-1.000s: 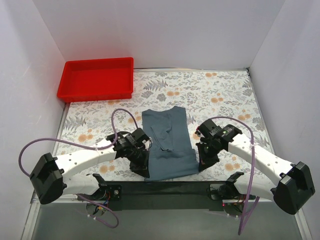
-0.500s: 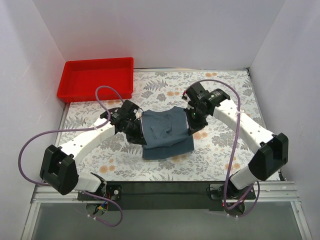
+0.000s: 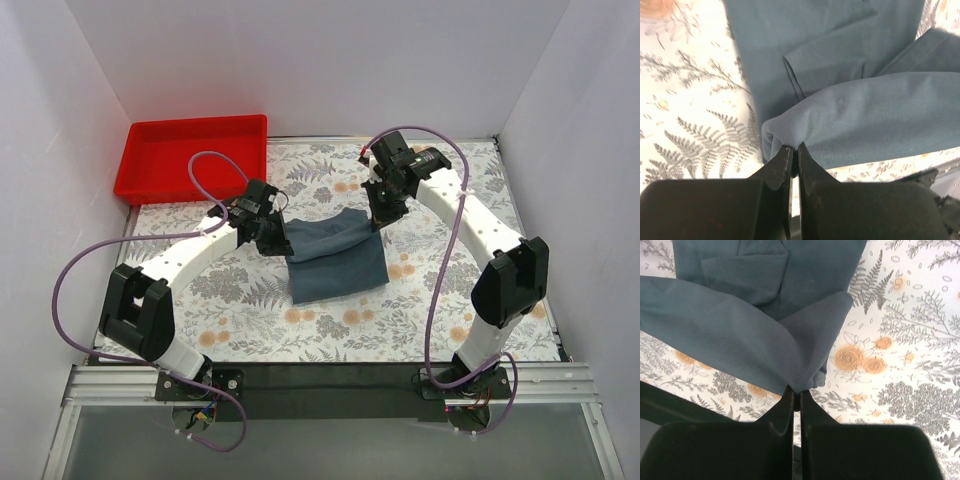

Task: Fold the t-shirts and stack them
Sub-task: Fold the tshirt

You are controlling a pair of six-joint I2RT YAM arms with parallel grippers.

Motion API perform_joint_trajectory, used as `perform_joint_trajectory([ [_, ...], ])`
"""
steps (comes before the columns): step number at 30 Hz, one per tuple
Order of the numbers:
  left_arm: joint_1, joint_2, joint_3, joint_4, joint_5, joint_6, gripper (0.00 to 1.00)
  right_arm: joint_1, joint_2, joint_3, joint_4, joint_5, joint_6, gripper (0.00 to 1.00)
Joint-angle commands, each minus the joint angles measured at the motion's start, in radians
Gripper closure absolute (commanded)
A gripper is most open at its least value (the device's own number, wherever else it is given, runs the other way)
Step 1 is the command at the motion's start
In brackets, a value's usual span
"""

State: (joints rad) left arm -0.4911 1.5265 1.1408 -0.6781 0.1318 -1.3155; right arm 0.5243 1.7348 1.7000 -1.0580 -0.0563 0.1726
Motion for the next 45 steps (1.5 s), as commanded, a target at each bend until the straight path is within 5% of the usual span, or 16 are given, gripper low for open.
perform_joint_trajectory([
  [1, 0.031, 0.001, 0.024, 0.060, -0.052, 0.018, 1.00, -0.012, 0.026, 0.040, 0.085, -0.016, -0.042, 0.99],
  [14, 0.069, 0.072, -0.027, 0.227, -0.053, 0.035, 1.00, -0.049, 0.140, 0.055, 0.194, -0.017, -0.059, 0.99],
  [35, 0.086, 0.274, -0.056, 0.506, -0.023, 0.143, 1.00, -0.125, 0.192, -0.238, 0.521, -0.040, -0.013, 0.99],
  [45, 0.086, 0.233, -0.067, 0.552, -0.057, 0.167, 1.00, -0.135, 0.163, -0.304, 0.586, -0.048, -0.004, 0.99],
])
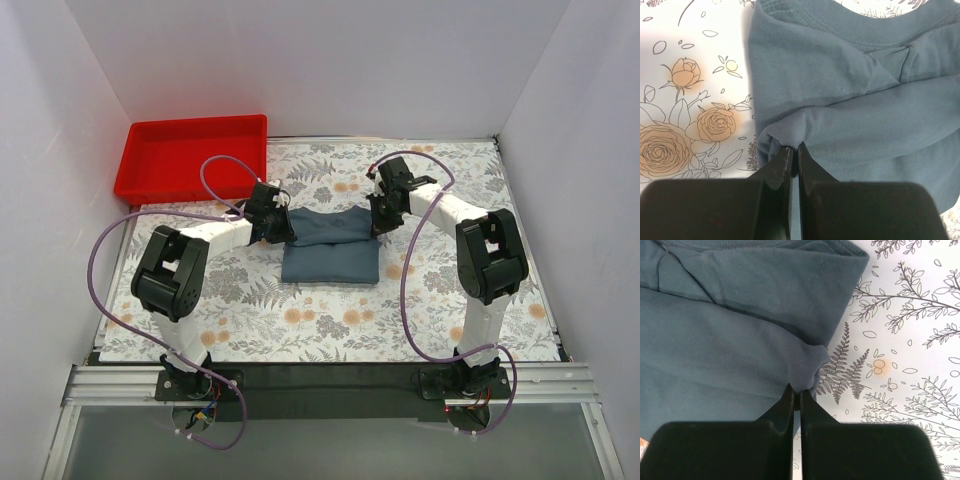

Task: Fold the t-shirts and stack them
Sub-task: Fold the tshirt

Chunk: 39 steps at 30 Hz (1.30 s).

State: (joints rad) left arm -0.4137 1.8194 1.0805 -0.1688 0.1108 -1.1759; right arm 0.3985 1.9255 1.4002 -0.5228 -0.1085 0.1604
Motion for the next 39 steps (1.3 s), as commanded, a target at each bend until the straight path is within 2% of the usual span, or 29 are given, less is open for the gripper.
perform_joint_trajectory([
  [1, 0.009, -0.066, -0.013, 0.052, -0.036, 0.027, 1.00, -0.009, -0.033, -0.006, 0.056, 0.007, 0.010, 0.98],
  [4, 0.009, -0.074, -0.013, 0.072, -0.046, 0.035, 0.93, -0.015, -0.046, -0.010, 0.064, 0.027, 0.028, 0.87],
  [7, 0.009, -0.086, -0.007, 0.074, -0.057, 0.044, 0.80, -0.018, -0.077, -0.007, 0.069, 0.035, 0.041, 0.77],
  [8, 0.009, -0.094, -0.007, 0.075, -0.057, 0.047, 0.71, -0.018, -0.088, -0.006, 0.073, 0.029, 0.042, 0.72],
  [11, 0.009, -0.168, 0.002, 0.057, -0.039, 0.056, 0.54, -0.018, -0.143, -0.001, 0.087, 0.006, 0.033, 0.62],
  [13, 0.006, -0.219, -0.011, 0.054, -0.030, 0.045, 0.40, -0.018, -0.181, -0.003, 0.092, -0.023, 0.013, 0.58],
  [15, 0.000, -0.294, -0.039, 0.043, -0.019, 0.039, 0.37, -0.015, -0.203, -0.012, 0.101, -0.085, 0.001, 0.56],
  [18, -0.022, -0.345, -0.083, 0.020, 0.009, 0.035, 0.37, -0.009, -0.227, -0.053, 0.127, -0.187, -0.028, 0.56],
  [23, -0.056, -0.319, -0.120, 0.052, 0.062, 0.067, 0.50, -0.007, -0.203, -0.101, 0.165, -0.289, -0.094, 0.57],
  [29, -0.056, -0.119, 0.044, 0.066, 0.038, 0.039, 0.68, -0.019, -0.034, 0.024, 0.167, -0.362, -0.156, 0.59],
  [34, -0.019, 0.099, 0.176, 0.069, 0.027, -0.007, 0.74, -0.082, 0.134, 0.154, 0.167, -0.459, -0.157, 0.59],
  [39, 0.029, 0.241, 0.265, 0.034, 0.046, -0.044, 0.78, -0.147, 0.282, 0.259, 0.170, -0.552, -0.139, 0.59],
])
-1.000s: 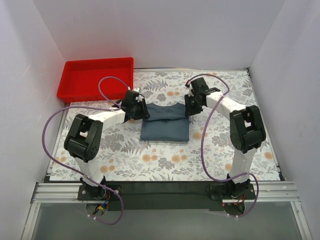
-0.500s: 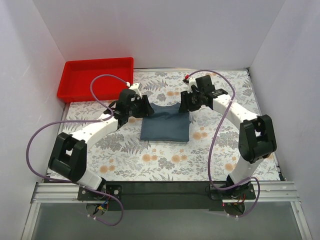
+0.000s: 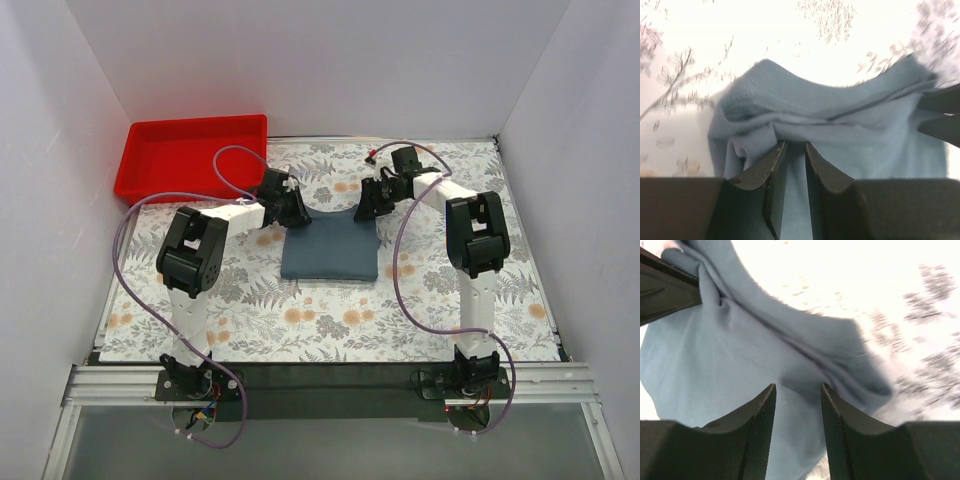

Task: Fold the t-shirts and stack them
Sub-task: Fold the tshirt

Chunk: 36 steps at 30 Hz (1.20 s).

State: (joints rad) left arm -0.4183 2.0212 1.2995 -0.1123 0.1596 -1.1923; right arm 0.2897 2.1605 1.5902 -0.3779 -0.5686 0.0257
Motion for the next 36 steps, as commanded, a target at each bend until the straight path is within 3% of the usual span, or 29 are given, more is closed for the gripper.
perform_joint_trajectory([
  [1, 0.039, 0.053, 0.053, -0.026, -0.002, -0.030, 0.78, -0.046, 0.064, 0.080, 0.025, -0.115, 0.003, 0.59],
  [6, 0.052, 0.065, 0.116, -0.049, 0.027, -0.023, 0.73, -0.080, 0.090, 0.145, 0.025, -0.180, 0.057, 0.60],
  [10, 0.052, -0.005, 0.132, -0.076, 0.075, -0.020, 0.60, -0.080, -0.005, 0.125, 0.051, -0.221, 0.117, 0.59],
  [14, 0.050, -0.136, 0.067, -0.076, 0.104, -0.047, 0.48, -0.077, -0.103, -0.034, 0.155, -0.316, 0.239, 0.59],
  [18, 0.044, -0.254, -0.035, -0.073, 0.126, -0.065, 0.44, -0.064, -0.195, -0.195, 0.273, -0.388, 0.322, 0.59],
  [22, 0.044, -0.274, -0.137, -0.046, 0.135, -0.084, 0.48, -0.064, -0.189, -0.309, 0.394, -0.445, 0.365, 0.59],
  [26, 0.047, -0.167, -0.160, -0.013, 0.135, -0.105, 0.55, -0.067, -0.108, -0.360, 0.503, -0.491, 0.402, 0.60],
  [32, 0.076, -0.061, -0.160, 0.003, 0.090, -0.108, 0.65, -0.104, 0.045, -0.308, 0.511, -0.484, 0.339, 0.61],
  [36, 0.090, -0.099, -0.160, -0.013, 0.133, -0.116, 0.66, -0.133, -0.002, -0.305, 0.507, -0.479, 0.344, 0.61],
])
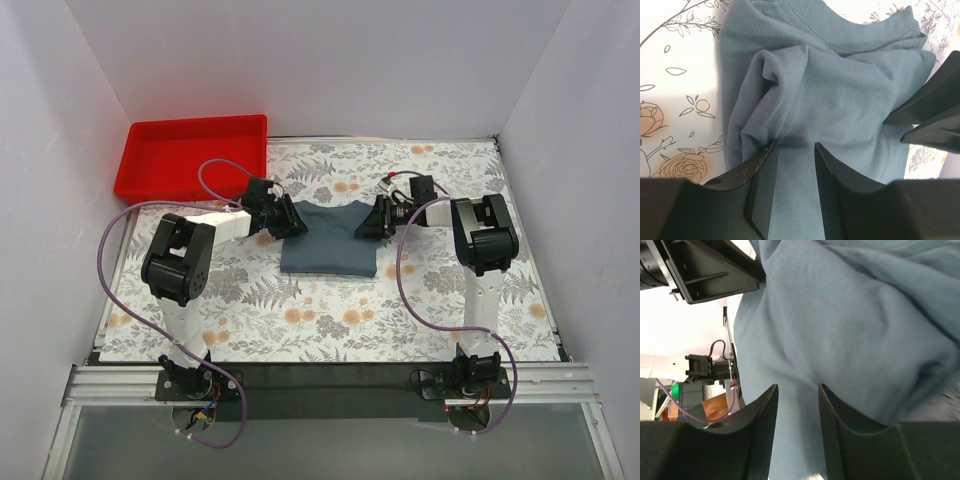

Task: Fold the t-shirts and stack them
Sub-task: Fold the tshirt

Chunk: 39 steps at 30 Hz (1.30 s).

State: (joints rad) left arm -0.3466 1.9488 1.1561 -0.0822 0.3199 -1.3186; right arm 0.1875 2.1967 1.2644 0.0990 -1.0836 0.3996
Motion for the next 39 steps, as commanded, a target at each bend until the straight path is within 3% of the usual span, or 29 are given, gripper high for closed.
perform_joint_trajectory([
  [1, 0.018, -0.046, -0.016, -0.059, -0.016, 0.010, 0.65, -0.031, -0.058, 0.020, 0.030, 0.034, -0.027, 0.61],
  [8, 0.005, -0.235, -0.025, -0.120, 0.074, 0.015, 0.55, 0.022, -0.254, -0.042, 0.033, 0.011, 0.036, 0.60],
  [13, -0.034, -0.284, -0.082, -0.126, 0.125, -0.016, 0.55, 0.105, -0.285, -0.088, 0.034, 0.030, 0.045, 0.61],
  [17, -0.049, -0.261, -0.192, -0.085, 0.124, -0.042, 0.65, 0.142, -0.207, -0.123, 0.050, 0.047, 0.042, 0.61],
  [20, -0.048, -0.237, -0.260, -0.041, 0.068, -0.036, 0.82, 0.136, -0.143, -0.158, 0.076, 0.066, 0.022, 0.62],
  [24, -0.038, -0.222, -0.358, 0.007, 0.036, -0.039, 0.88, 0.107, -0.088, -0.171, 0.079, 0.086, -0.015, 0.62],
  [28, -0.037, -0.279, -0.374, 0.001, 0.073, -0.056, 0.87, 0.096, -0.110, -0.168, 0.074, 0.070, -0.018, 0.62],
  [35, -0.038, -0.447, -0.337, -0.057, 0.067, -0.067, 0.75, 0.132, -0.308, -0.241, 0.076, 0.057, 0.005, 0.62],
  [39, -0.038, -0.432, -0.366, -0.054, 0.050, -0.056, 0.75, 0.184, -0.327, -0.329, 0.076, 0.050, -0.014, 0.62],
])
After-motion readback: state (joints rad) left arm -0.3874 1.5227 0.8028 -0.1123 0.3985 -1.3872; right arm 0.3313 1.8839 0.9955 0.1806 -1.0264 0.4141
